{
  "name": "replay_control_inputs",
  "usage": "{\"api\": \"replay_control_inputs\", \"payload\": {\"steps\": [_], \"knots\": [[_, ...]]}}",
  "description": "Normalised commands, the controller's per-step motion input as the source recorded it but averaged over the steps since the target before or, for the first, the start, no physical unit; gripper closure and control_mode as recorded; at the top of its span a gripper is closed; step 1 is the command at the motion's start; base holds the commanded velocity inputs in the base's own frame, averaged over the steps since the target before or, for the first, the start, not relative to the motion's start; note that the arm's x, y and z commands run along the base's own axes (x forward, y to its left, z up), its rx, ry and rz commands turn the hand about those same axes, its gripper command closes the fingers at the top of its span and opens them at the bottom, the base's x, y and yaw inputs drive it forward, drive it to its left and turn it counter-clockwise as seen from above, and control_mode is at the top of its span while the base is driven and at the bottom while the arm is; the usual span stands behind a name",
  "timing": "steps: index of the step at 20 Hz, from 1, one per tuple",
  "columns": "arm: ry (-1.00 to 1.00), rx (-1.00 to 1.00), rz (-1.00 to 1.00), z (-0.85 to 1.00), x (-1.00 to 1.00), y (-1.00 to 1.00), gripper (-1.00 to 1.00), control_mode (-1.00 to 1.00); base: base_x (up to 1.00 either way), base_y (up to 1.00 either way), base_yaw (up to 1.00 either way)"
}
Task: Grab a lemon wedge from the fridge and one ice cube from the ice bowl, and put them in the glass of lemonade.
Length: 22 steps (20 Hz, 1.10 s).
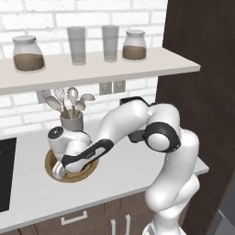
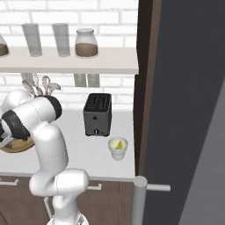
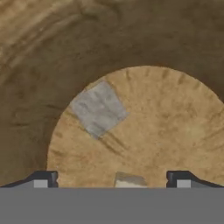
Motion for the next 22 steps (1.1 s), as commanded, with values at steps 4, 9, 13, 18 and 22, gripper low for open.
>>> {"api": "replay_control_inputs", "payload": {"steps": [4,9,13,18,22], "knots": [[-0.01,0.00,-0.02,0.00,-0.02,-0.08,-1.00,-1.00,0.00,0.00,0.00],[0.00,0.03,-0.02,-0.06,0.09,-0.12,-1.00,-1.00,0.00,0.00,0.00],[0.00,0.00,0.00,0.00,0.27,-0.10,-1.00,-1.00,0.00,0.00,0.00],[0.00,0.01,0.00,0.00,0.29,-0.11,-1.00,-1.00,0.00,0.00,0.00],[0.00,0.05,0.00,0.00,0.23,-0.28,-1.00,-1.00,0.00,0.00,0.00]]}}
